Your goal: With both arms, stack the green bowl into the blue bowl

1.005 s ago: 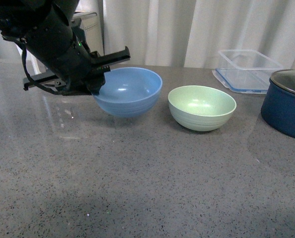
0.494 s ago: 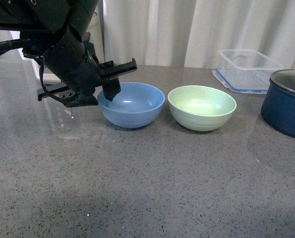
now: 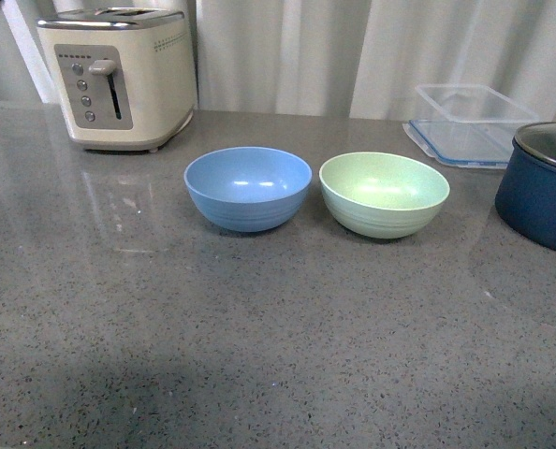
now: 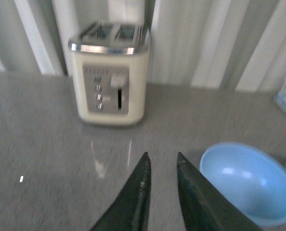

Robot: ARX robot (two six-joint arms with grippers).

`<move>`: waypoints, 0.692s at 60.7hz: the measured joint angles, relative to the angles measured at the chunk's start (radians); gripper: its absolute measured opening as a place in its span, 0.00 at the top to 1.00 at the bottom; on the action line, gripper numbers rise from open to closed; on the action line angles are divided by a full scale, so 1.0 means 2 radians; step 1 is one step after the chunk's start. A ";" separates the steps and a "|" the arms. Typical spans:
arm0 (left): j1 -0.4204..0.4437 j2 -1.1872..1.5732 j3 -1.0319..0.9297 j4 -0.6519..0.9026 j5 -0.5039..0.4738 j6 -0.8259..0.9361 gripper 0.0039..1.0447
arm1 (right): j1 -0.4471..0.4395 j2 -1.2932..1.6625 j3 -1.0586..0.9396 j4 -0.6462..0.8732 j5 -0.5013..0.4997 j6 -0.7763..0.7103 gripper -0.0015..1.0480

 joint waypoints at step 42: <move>0.080 -0.198 -0.229 0.024 0.086 0.013 0.97 | 0.000 0.000 0.000 0.000 0.000 0.000 0.10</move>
